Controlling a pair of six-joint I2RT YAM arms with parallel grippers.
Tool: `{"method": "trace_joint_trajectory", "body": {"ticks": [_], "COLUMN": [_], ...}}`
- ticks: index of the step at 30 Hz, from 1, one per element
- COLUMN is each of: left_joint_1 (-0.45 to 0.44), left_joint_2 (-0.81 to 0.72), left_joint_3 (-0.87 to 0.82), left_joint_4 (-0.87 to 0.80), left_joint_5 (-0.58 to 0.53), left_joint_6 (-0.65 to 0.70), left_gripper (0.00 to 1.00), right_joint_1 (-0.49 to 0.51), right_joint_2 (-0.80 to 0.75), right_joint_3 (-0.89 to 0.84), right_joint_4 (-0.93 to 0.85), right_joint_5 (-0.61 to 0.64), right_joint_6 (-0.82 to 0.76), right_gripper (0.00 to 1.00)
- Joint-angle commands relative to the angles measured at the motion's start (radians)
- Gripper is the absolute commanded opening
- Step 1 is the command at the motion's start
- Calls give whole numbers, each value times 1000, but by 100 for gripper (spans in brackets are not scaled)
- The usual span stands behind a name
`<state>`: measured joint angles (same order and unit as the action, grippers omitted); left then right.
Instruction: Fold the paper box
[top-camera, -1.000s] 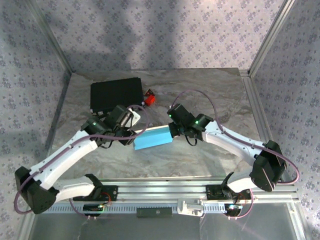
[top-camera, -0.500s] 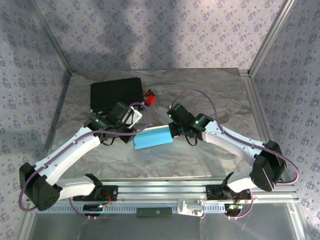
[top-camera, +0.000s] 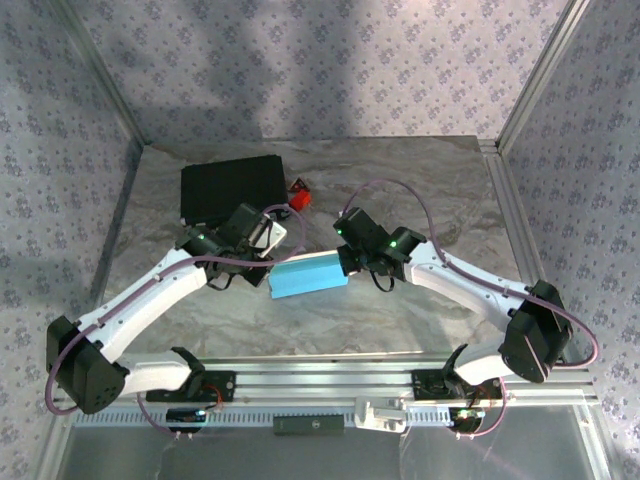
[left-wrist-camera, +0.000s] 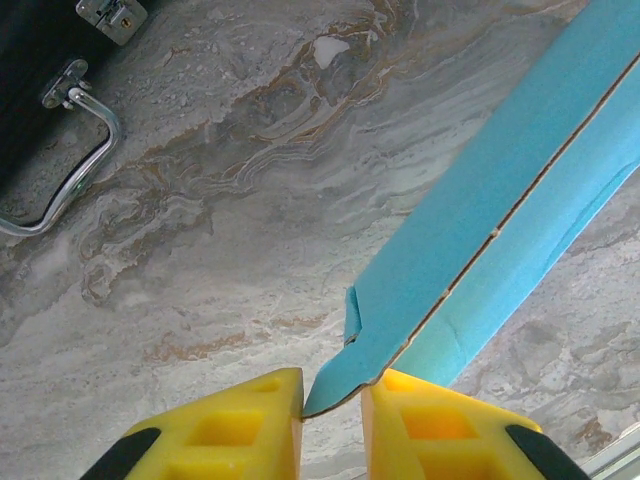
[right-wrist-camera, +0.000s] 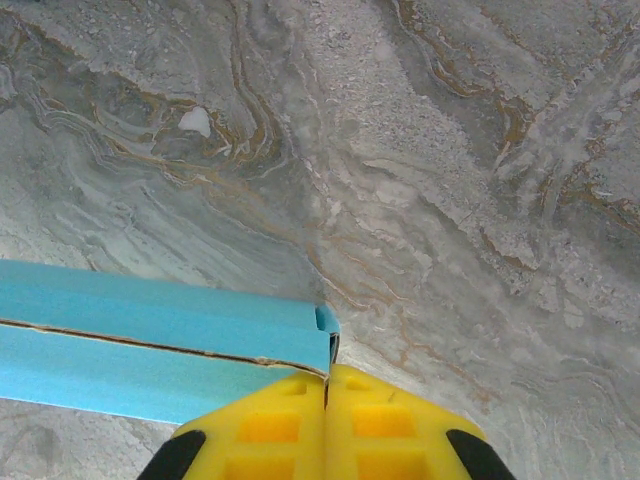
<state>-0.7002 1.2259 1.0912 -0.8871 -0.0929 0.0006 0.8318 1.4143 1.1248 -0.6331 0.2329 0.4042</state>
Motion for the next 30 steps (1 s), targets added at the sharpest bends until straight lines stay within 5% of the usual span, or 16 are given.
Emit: {"method": "trace_joint_trajectory", "body": {"ticks": [1,30], "left_joint_1": [2,-38], "left_joint_2": [-14,-17], "left_joint_3": [29,-21], "left_joint_4": [3,117], "left_joint_5": [45,42], "left_joint_6": [-48,-360], "left_gripper": [22,3], "right_joint_1": [8,30], "right_joint_2": [16,32], "right_joint_3": [24,35], "right_joint_4": [-48,-51], "right_joint_5": [13,28], "right_joint_6": [19,41], "right_gripper": [0,0]}}
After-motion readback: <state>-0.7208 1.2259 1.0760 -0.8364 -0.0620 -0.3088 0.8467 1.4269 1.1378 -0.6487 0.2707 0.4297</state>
